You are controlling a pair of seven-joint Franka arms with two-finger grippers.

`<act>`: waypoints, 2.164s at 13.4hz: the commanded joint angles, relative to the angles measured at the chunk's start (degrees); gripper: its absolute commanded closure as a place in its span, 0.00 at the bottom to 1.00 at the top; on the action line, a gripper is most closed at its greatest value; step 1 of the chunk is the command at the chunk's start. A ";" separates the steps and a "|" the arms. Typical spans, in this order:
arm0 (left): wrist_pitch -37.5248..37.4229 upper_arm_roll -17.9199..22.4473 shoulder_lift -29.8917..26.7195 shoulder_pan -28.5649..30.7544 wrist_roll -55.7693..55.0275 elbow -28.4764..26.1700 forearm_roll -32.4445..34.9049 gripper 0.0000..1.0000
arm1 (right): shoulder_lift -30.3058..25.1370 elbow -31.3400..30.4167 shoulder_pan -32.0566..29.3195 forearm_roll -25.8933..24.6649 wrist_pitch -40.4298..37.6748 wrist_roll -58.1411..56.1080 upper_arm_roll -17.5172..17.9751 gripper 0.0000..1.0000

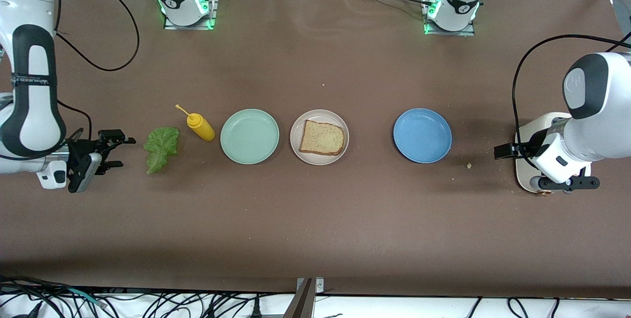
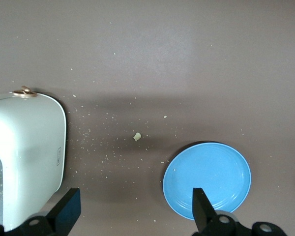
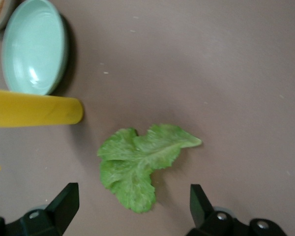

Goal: Make sandwich in beige plate with both arms
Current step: 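Move the right gripper down onto the green lettuce leaf, then close the right gripper on the lettuce leaf and lift it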

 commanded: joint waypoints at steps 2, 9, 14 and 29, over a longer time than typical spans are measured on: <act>-0.95 -0.57 -0.57 0.07 -0.30 0.29 1.98 0.00 | -0.71 -0.59 3.08 -5.14 1.64 18.83 -0.63 0.00; -0.95 -0.57 -0.48 0.07 -0.39 0.29 1.98 0.00 | 2.18 -4.55 11.17 -14.98 10.51 49.54 -0.63 0.00; -0.95 -0.57 -0.48 0.07 -0.30 0.29 1.98 0.00 | 3.07 -7.45 11.70 -17.80 14.12 49.73 -0.63 0.03; -0.95 -0.66 -0.48 -0.11 -0.39 0.29 1.98 0.00 | 2.81 -8.33 11.70 -18.77 13.69 49.38 -0.46 1.00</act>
